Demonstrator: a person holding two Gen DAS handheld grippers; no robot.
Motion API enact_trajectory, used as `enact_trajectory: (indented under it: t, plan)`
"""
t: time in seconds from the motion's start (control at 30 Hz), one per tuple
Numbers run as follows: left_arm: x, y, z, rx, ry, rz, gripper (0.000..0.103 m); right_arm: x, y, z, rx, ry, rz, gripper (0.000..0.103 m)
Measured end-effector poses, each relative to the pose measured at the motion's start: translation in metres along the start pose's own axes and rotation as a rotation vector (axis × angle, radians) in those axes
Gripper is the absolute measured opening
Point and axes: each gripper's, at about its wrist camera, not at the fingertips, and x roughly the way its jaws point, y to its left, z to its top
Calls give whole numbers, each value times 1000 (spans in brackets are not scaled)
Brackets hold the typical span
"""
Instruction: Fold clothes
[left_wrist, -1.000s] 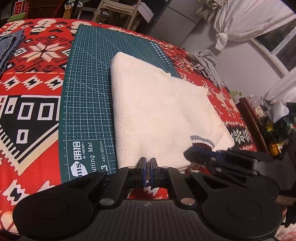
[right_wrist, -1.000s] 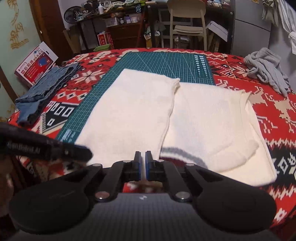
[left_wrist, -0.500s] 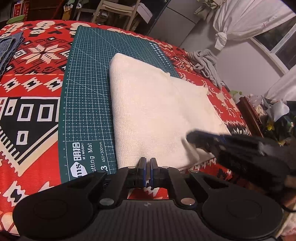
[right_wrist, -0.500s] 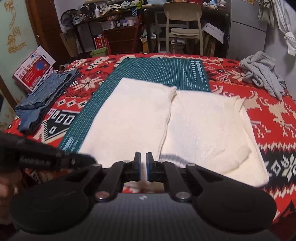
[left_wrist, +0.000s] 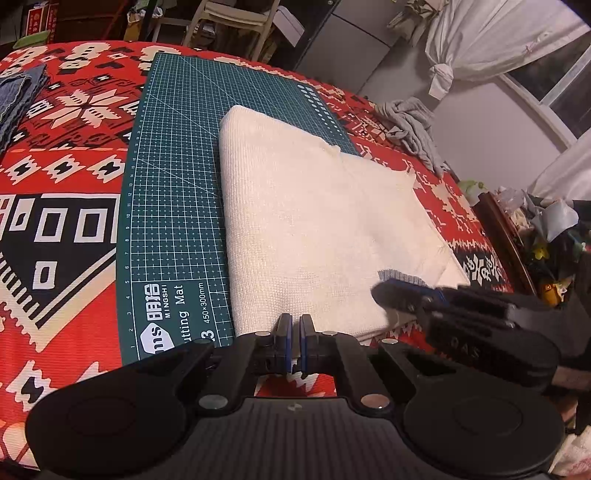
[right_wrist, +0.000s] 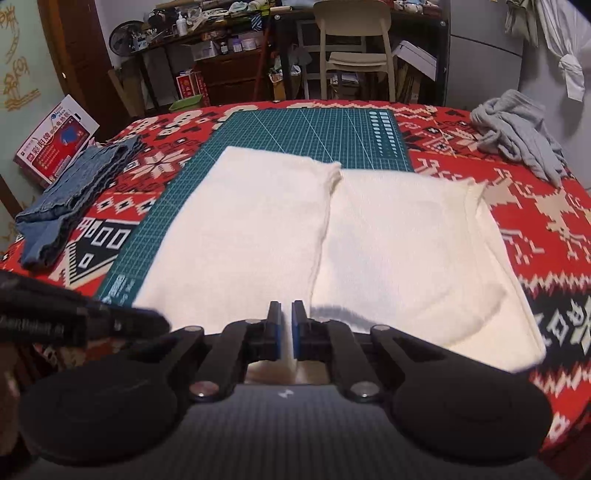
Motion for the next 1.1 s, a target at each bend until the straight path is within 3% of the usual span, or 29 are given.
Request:
enact_trajectory:
  t: [0.17,0.33,0.5,0.7,0.87,1.1]
  plan:
    - [-10,-5,4,17,-38,-2,7,-9,-3,-1,30,23,16,11]
    - [-20,-1,22,15,-104,-16,7,-19,6,14,-12,-44,29,11]
    - [0,17,41,-24,-90,-15,6,-4,16,35,-40,-72,32,11]
    - [10,16,36,6,-86,16,6,26,13,36,-7,-26,31,11]
    - [12,20,33,-8,-86,10,6,24,4,23,14,-24,46,10]
    - [7,18,41,-23,-86,-16,7,10,8,13,-61,-14,18,11]
